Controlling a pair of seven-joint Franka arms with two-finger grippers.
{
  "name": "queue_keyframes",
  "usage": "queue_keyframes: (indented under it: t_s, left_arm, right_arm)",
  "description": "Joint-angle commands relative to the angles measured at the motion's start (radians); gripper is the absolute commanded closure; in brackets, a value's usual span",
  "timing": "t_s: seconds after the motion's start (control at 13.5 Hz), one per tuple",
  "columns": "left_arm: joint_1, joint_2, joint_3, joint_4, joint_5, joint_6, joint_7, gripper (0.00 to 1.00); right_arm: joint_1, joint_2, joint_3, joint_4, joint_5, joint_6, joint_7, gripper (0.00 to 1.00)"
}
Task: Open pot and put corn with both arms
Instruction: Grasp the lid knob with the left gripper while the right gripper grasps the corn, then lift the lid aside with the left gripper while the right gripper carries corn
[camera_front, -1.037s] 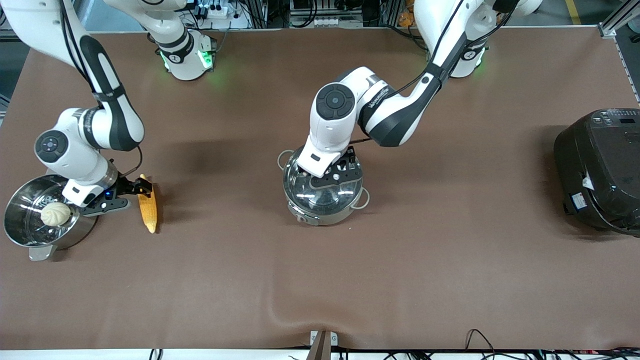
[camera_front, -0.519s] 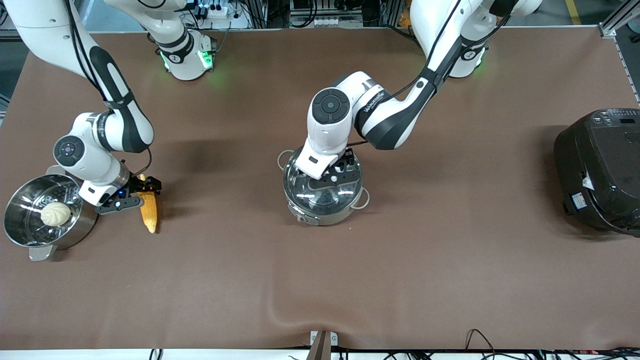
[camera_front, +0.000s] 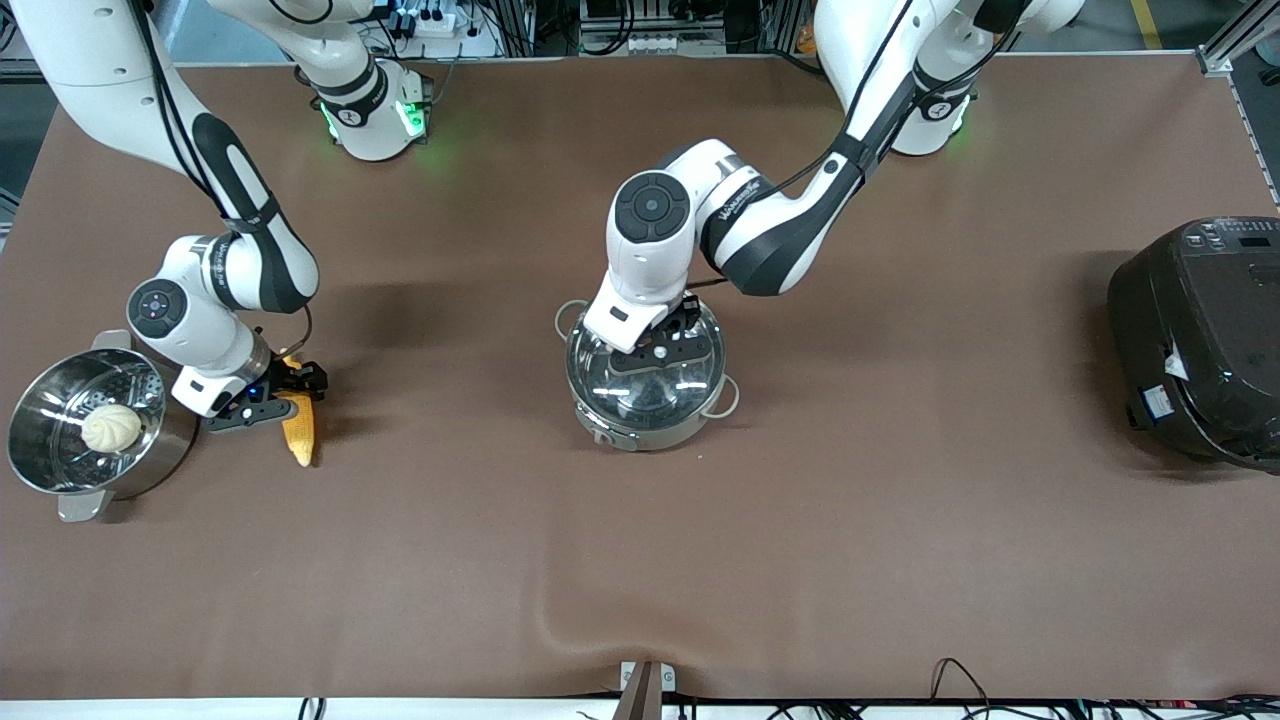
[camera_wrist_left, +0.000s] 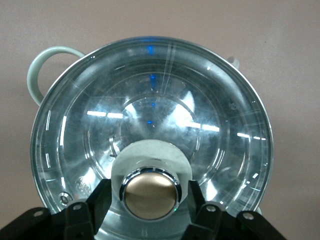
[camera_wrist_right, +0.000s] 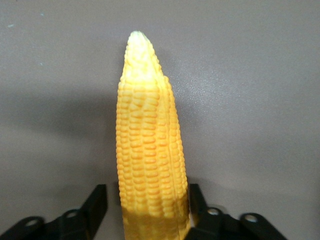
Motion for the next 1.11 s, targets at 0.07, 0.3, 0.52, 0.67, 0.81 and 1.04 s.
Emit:
queue_keyframes:
  t_s: [0.07,0.3,0.52,0.67,0.81,1.04]
  left_arm:
    - [-0.006,0.012,0.008,0.014,0.025,0.001,-0.004,0.57]
    - [-0.002,0.012,0.008,0.015,0.022,0.001,-0.004,0.48]
    - [0.001,0.012,0.008,0.015,0.022,0.001,-0.001,0.78]
    - [-0.002,0.001,0.008,0.015,0.044,-0.001,0.029,1.00]
    - [0.009,-0.038,0.008,0.015,0.067,-0.026,0.036,1.00]
    - [0.049,-0.138,0.011,0.015,0.080,-0.117,0.045,1.00]
  right_arm:
    - [-0.005,-0.016,0.006,0.005,-0.009,0.000,0.007,0.93]
    - [0.028,-0.077,0.006,0.023,-0.009,-0.075,0.005,0.94]
    - [0.113,-0.150,0.013,0.161,-0.007,-0.407,0.149,0.94]
    - [0.182,-0.156,0.013,0.273,-0.007,-0.590,0.240,0.94]
    - [0.261,-0.153,0.013,0.316,0.006,-0.615,0.341,0.94]
    - [0.294,-0.151,0.013,0.373,0.127,-0.632,0.360,0.94]
